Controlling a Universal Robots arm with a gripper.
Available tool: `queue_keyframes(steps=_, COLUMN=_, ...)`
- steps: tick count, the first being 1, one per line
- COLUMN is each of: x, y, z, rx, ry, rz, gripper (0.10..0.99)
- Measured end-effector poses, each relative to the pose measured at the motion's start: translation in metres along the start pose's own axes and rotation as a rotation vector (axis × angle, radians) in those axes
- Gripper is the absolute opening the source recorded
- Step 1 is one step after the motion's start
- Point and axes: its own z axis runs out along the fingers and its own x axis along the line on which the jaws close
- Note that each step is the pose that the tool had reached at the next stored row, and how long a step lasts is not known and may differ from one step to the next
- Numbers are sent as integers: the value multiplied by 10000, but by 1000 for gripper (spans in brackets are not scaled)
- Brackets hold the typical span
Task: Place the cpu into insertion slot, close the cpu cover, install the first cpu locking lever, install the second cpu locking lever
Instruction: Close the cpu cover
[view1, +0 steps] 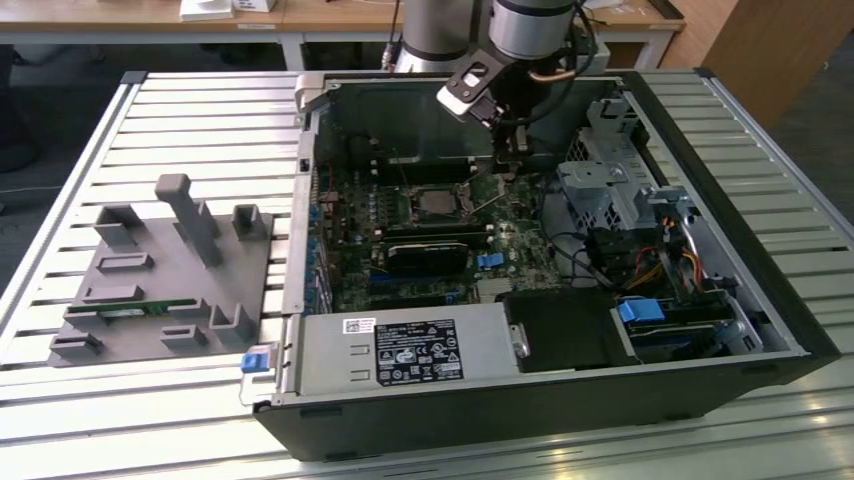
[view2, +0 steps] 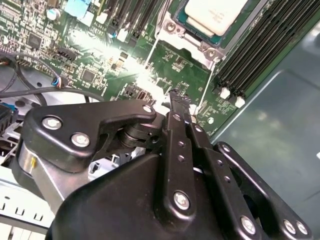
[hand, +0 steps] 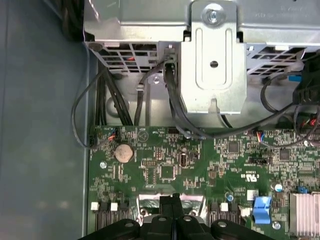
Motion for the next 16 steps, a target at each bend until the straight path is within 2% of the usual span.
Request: queue_keyframes(steps=16, x=7, y=160, z=34, rx=3, ry=-1, rz=0, gripper=106)
